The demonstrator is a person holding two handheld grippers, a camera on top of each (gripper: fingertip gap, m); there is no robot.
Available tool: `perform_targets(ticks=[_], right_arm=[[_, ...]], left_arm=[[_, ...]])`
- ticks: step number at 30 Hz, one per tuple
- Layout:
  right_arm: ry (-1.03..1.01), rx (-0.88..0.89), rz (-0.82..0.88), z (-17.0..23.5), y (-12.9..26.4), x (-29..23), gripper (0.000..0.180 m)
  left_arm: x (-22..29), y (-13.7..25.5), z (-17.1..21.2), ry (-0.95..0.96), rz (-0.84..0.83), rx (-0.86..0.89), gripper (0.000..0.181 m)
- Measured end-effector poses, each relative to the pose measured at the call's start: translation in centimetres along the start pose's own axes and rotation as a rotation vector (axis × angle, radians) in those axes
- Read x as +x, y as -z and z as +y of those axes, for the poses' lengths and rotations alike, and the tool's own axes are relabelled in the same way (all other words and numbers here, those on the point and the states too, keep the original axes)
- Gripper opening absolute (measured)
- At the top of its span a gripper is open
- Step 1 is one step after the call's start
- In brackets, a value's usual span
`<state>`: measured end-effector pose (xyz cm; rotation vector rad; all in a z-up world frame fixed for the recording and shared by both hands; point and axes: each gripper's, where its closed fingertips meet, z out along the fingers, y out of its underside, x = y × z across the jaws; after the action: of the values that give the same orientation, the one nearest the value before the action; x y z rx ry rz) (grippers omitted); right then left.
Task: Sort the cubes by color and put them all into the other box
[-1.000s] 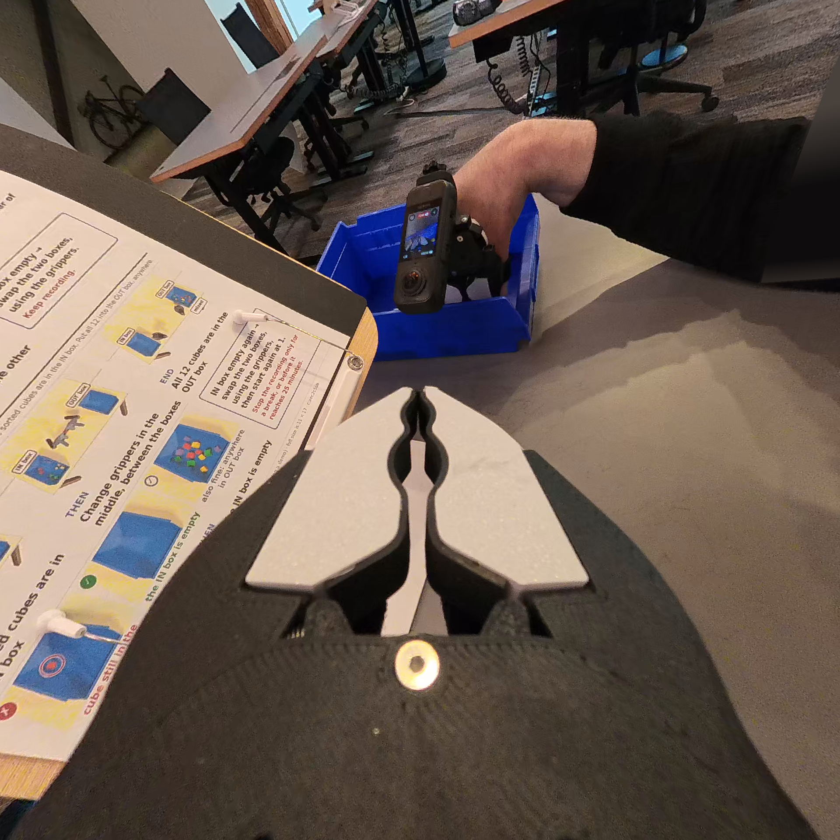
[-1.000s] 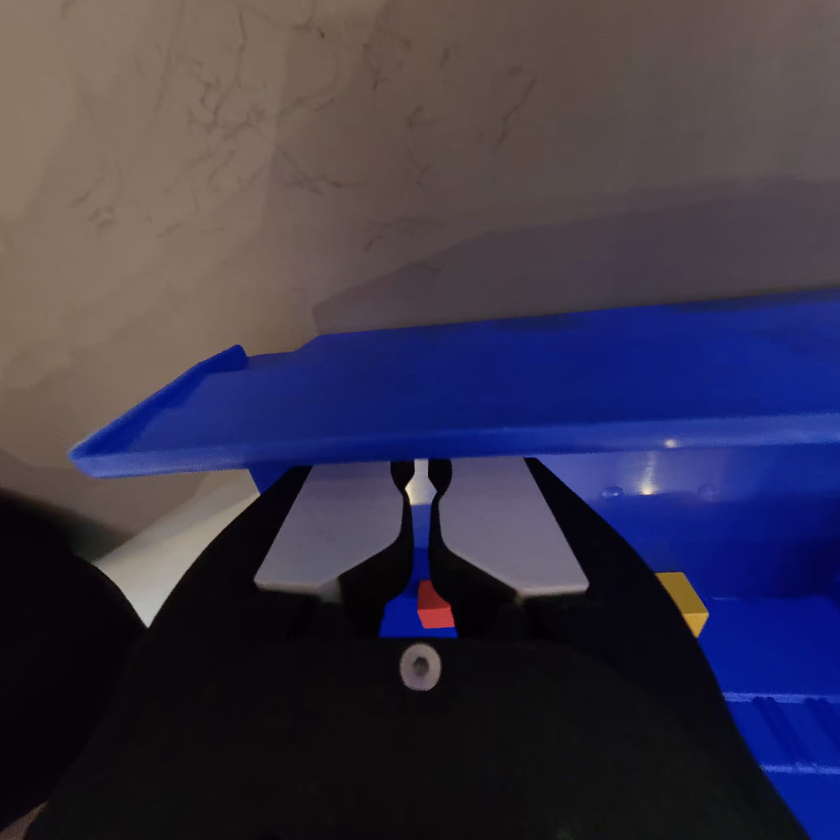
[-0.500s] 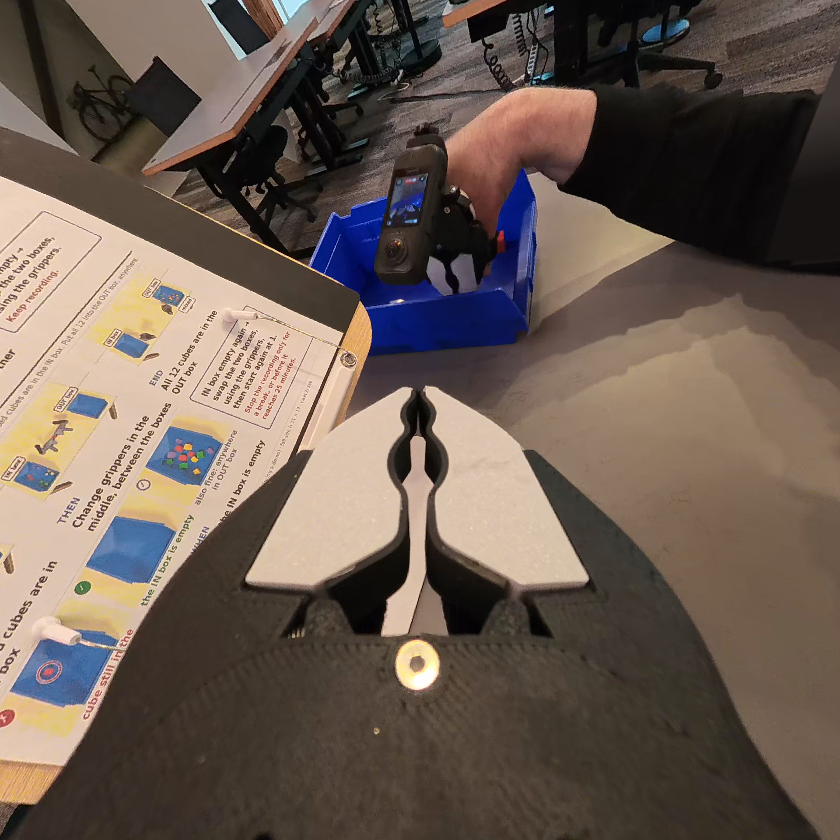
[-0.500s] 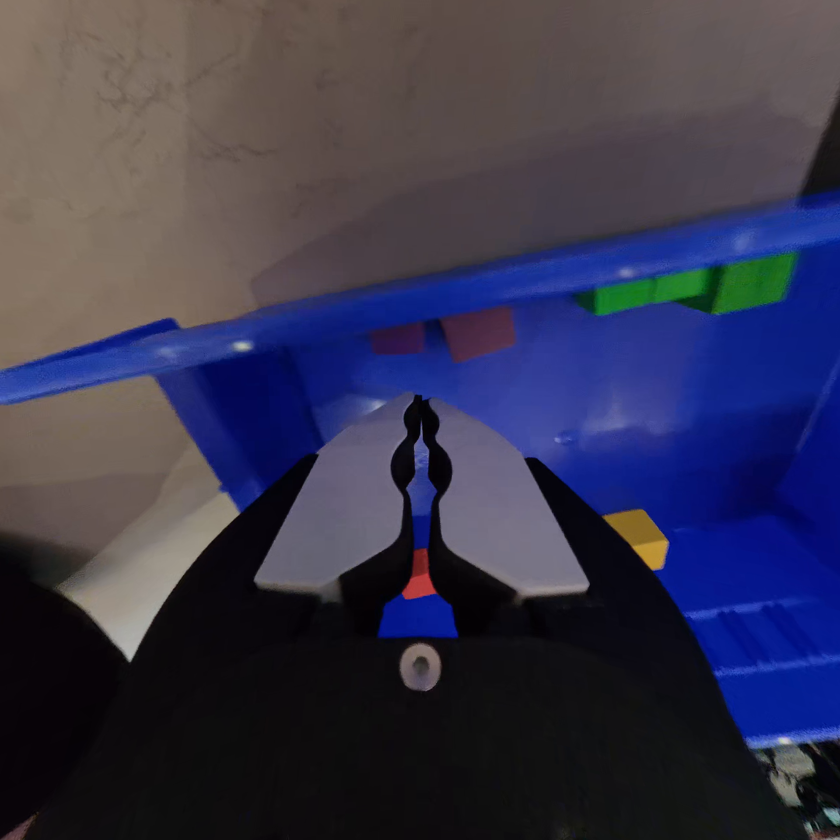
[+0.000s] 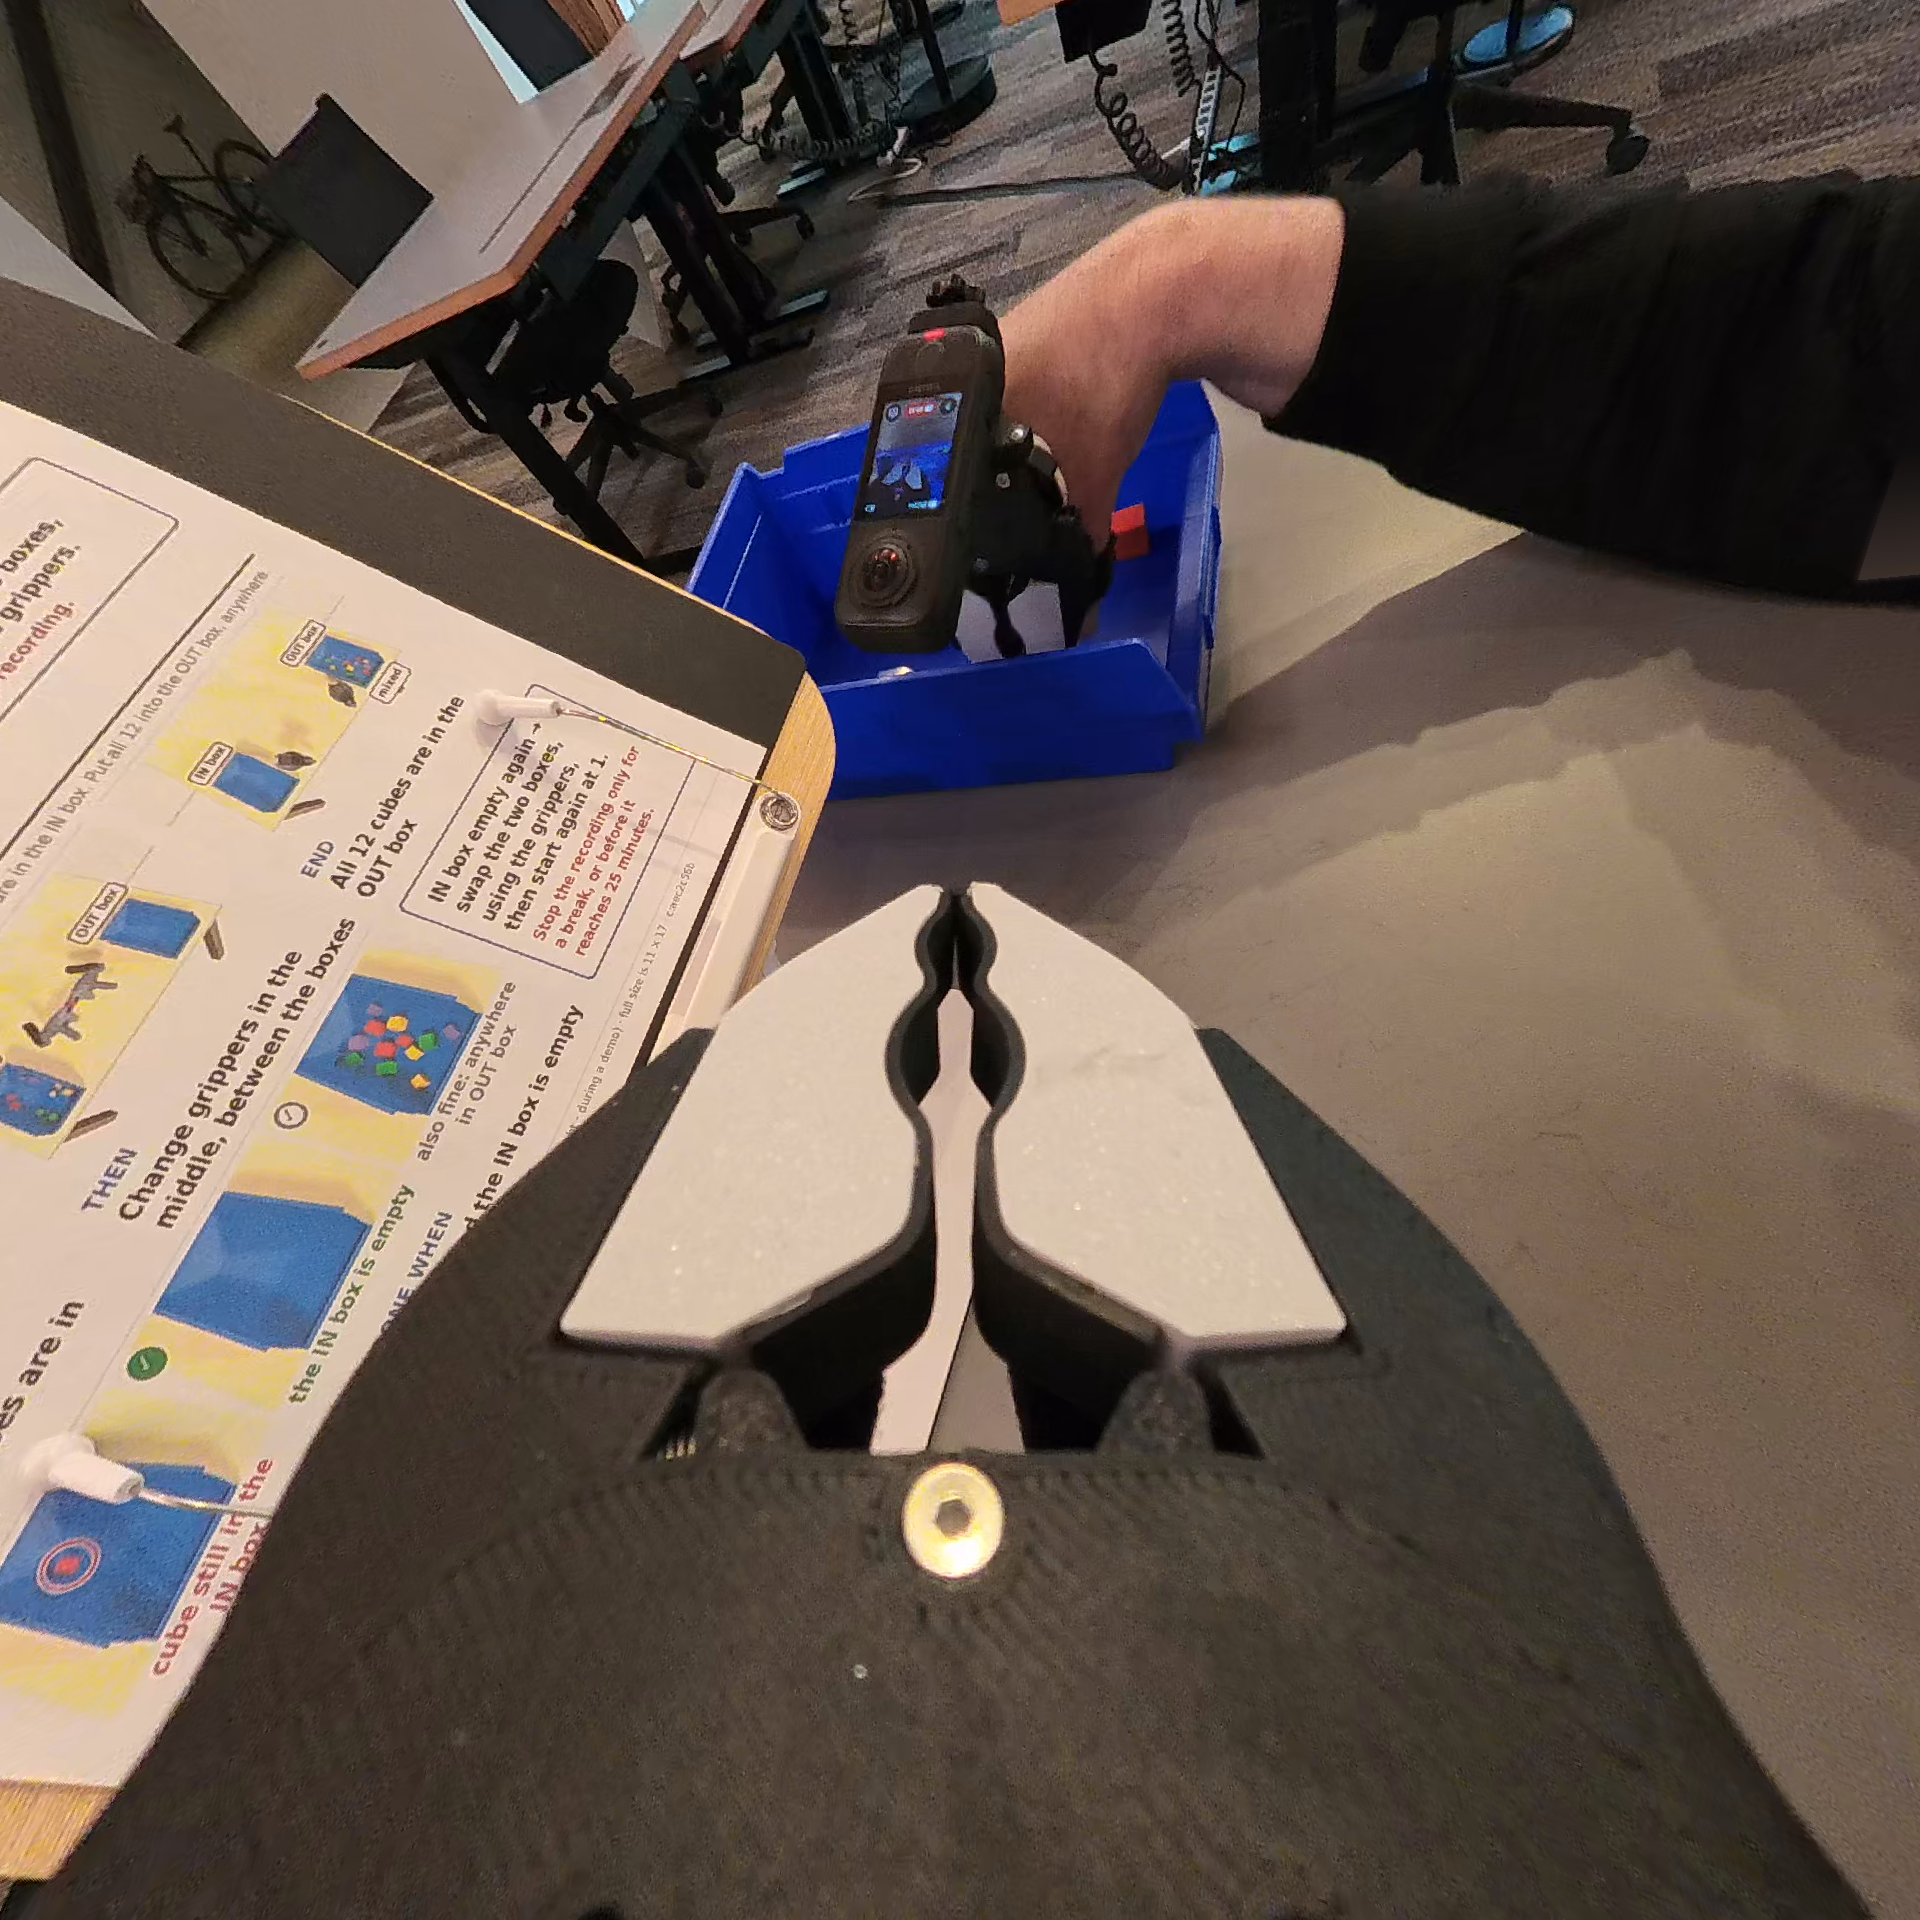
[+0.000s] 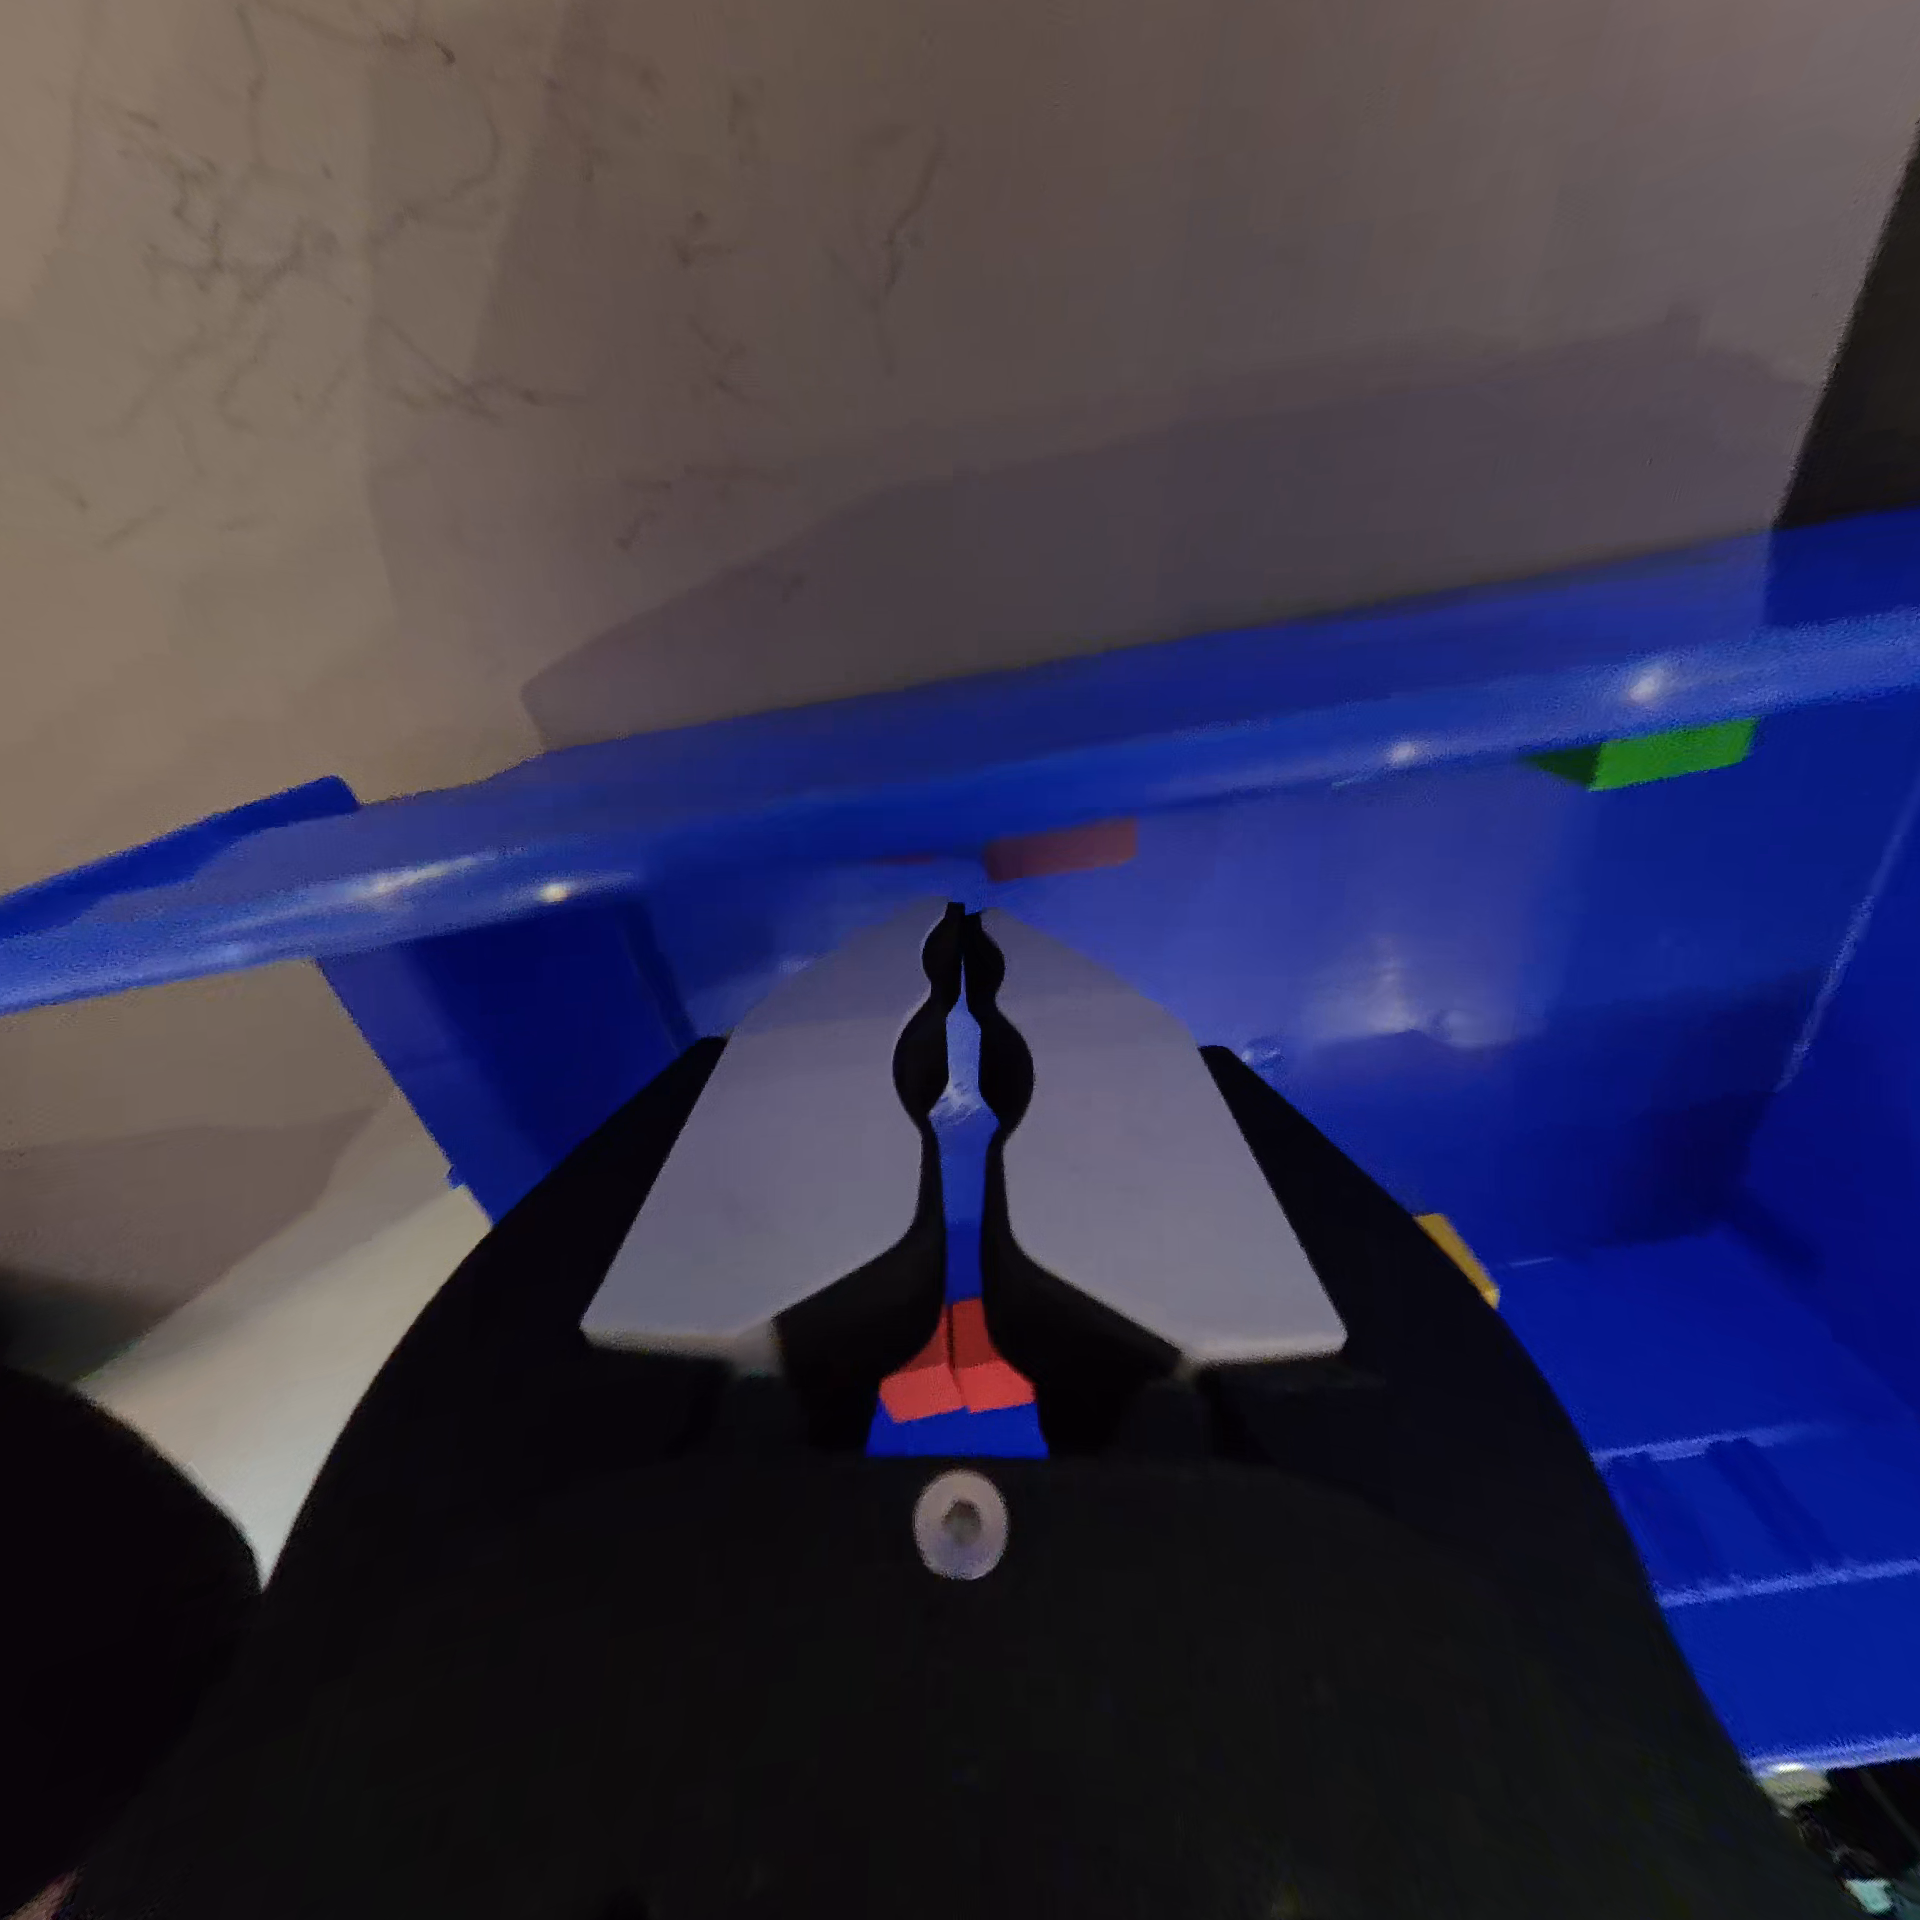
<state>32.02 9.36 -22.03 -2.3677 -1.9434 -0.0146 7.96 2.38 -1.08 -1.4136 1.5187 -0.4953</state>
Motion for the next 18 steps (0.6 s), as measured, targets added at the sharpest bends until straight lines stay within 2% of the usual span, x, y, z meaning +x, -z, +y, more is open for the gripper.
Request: perform_targets(ticks=[6,12,18], right_arm=[[-0.017,-0.006,0.078,0.4,0.2,1.5,0.000],[0.000,-0.013,0.073,-0.1,-0.4,1.4,0.000],[-0.010,-0.015,-0.036,0.4,0.0,-0.6,0.000]], left_arm=[[0.1,-0.2,0.1,0.000,0.003,-0.004,0.000],[0.3,-0.5,0.2,-0.007,0.006,-0.016,0.000],[0.2,-0.4,0.2,-0.009,0.001,-0.018,0.000]])
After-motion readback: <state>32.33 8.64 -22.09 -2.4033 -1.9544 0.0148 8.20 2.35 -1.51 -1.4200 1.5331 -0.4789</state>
